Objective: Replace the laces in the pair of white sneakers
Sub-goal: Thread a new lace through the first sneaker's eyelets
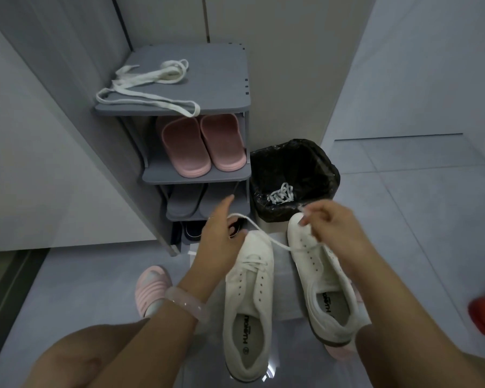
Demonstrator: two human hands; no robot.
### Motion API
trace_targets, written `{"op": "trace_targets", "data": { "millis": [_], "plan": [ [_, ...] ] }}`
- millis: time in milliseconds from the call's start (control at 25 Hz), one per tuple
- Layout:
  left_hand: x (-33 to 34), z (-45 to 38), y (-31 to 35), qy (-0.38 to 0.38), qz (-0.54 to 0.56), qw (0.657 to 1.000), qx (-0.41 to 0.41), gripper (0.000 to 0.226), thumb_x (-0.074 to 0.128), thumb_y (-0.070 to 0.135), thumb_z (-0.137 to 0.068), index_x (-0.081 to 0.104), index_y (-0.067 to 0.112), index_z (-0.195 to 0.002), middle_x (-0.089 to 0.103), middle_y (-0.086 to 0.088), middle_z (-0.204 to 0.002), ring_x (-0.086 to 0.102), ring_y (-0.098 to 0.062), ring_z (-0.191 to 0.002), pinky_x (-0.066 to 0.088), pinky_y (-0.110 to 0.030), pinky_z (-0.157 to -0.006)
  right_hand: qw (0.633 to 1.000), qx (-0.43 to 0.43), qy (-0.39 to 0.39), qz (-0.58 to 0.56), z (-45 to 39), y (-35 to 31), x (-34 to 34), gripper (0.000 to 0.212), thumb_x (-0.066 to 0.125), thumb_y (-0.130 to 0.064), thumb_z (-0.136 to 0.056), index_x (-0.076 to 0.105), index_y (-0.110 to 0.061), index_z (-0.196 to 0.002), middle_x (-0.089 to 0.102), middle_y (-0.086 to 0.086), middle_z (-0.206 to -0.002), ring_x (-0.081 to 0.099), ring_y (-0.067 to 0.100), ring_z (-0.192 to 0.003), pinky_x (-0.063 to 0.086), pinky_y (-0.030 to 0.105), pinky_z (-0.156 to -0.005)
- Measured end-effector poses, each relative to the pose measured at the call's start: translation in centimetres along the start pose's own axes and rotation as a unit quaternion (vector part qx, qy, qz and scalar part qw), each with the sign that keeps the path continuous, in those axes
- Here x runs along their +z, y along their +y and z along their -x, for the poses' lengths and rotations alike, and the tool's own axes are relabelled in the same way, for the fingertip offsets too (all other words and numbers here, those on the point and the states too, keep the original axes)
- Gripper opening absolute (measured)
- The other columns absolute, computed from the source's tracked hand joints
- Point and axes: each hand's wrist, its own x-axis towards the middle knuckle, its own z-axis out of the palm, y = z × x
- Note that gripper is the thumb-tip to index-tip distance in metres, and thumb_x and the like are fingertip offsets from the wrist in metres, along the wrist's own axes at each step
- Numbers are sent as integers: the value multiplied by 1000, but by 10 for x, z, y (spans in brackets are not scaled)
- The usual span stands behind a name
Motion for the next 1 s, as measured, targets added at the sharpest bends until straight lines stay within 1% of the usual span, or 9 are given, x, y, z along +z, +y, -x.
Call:
{"op": "trace_targets", "data": {
  "millis": [80,240,320,480,600,680,800,920,1000],
  "plan": [
    [6,3,-7,-57,-123,990,31,67,60,9,-86,28,25,-143,33,-3,-145,46,-20,-123,38,-24,-102,974,-45,-110,195,5,17,17,20,49,-1,-87,59,-18,-80,66,-4,-70,57,10,-61,43,20,-59],
    [12,12,-22,-155,-293,942,52,20,55,17,-87,63,18,-105,65,-1,-103,60,-20,-96,48,-34,-84,889,-84,-224,390,16,45,42,16,46,-7,-85,59,-12,-93,64,6,-86,60,23,-79,46,28,-71],
    [17,18,-30,-219,-338,914,40,21,52,15,-86,69,16,-98,67,-2,-101,60,-20,-97,49,-33,-82,865,-93,-233,435,21,49,51,17,44,-11,-88,58,-11,-98,58,8,-90,56,23,-79,43,29,-69],
    [22,20,-33,-244,-298,923,-1,29,51,11,-86,70,21,-106,68,-3,-106,61,-19,-98,46,-27,-78,839,-118,-222,482,22,48,58,17,41,-15,-92,55,-10,-100,61,13,-98,46,19,-75,36,25,-65],
    [20,20,-34,-248,-239,938,-18,27,54,10,-86,71,19,-105,70,-5,-103,60,-14,-87,44,-23,-74,817,-144,-227,511,25,47,63,15,40,-11,-93,51,-8,-103,61,14,-99,43,21,-74,31,28,-55],
    [19,22,-33,-246,-203,948,-23,26,55,9,-87,71,17,-106,70,-5,-101,57,-10,-81,41,-18,-71,826,-141,-214,502,32,49,68,15,40,-11,-95,46,-9,-108,62,13,-99,46,24,-74,27,28,-51],
    [19,22,-33,-235,-168,957,-30,27,57,8,-86,70,17,-109,68,-2,-94,50,-1,-70,38,-4,-60,891,-61,-167,417,33,53,67,5,45,-20,-95,43,-15,-97,58,8,-89,49,20,-76,35,26,-62],
    [22,20,-37,-239,-158,957,-36,25,59,12,-86,71,19,-106,70,-4,-98,47,2,-65,36,-1,-57,876,-77,-176,442,33,56,65,12,45,-20,-95,53,-12,-95,62,8,-98,53,19,-83,33,24,-65],
    [26,23,-40,-239,-161,957,-39,22,58,14,-87,72,19,-103,71,-5,-99,55,-1,-73,38,-6,-63,854,-109,-178,477,38,57,69,17,41,-15,-96,55,-8,-101,60,10,-106,57,23,-93,30,25,-61]
  ]
}}
